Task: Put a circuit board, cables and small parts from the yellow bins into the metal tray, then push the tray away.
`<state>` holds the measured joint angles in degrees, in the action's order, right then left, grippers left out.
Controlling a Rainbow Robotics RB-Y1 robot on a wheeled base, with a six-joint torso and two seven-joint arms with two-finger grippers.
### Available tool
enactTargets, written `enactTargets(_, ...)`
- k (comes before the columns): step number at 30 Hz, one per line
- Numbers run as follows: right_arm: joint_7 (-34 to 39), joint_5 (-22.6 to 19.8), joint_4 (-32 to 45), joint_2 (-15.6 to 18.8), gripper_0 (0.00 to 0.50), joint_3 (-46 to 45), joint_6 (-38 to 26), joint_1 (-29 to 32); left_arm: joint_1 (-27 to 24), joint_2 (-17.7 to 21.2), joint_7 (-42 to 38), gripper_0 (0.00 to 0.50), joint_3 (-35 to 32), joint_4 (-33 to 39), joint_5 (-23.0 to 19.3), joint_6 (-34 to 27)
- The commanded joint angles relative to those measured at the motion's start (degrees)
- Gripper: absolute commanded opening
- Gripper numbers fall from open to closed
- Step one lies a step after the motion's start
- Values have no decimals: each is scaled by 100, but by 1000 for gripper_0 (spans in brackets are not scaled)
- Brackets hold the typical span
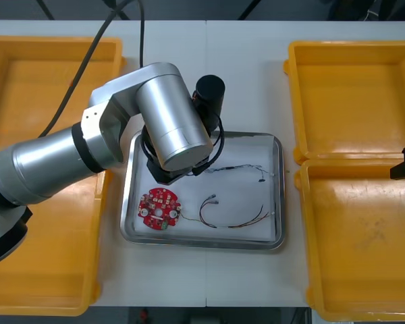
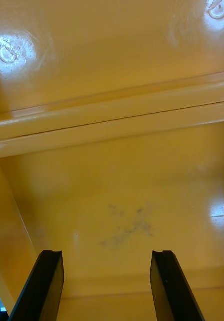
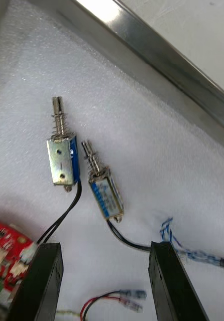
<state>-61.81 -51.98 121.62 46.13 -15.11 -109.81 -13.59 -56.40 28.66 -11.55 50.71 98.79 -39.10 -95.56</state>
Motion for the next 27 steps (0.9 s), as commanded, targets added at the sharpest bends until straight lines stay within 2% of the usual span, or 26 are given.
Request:
enactTargets(1,-50,-40,178,221,500,-141,-19,67,-636,597,-321,500,-457,651,-634,-191)
enactTargets(5,-50,-40,178,221,500,-141,-19,67,-1005,1221,-260,500,-870,1116,-1363,-305)
enactTargets(7,-50,-40,178,221,500,-141,-19,67,-1137,1696,-145,500,-1134,1380,-1829,-437)
enactTargets(8,-50,-40,178,221,500,-141,-19,67,-1163,1819,-75,500,-1195,1442,-1926,-490)
enactTargets(11,-50,-40,178,221,500,-141,-19,67,-1172,2531,408,500,-1547,1714,-2532,-648)
enactTargets(14,-50,-40,178,221,500,-141,-19,67,-1172,3023,821,500,-1617,1811,-2910,-613)
enactTargets(17,-77,-58,178,238,500,-18,-19,-21,-1145,3656,1595,500,-1626,1846,-3367,-463)
enactTargets(21,-77,-84,195,317,500,228,-19,-214,-952,4245,2201,500,-1652,1828,-3692,-138)
enactTargets(23,-86,-102,204,326,500,421,-19,-363,-697,4605,2676,500,-1731,1837,-3798,99)
enactTargets(27,-103,-137,204,326,500,808,-19,-653,-126,5027,3405,500,-1960,1855,-3824,451)
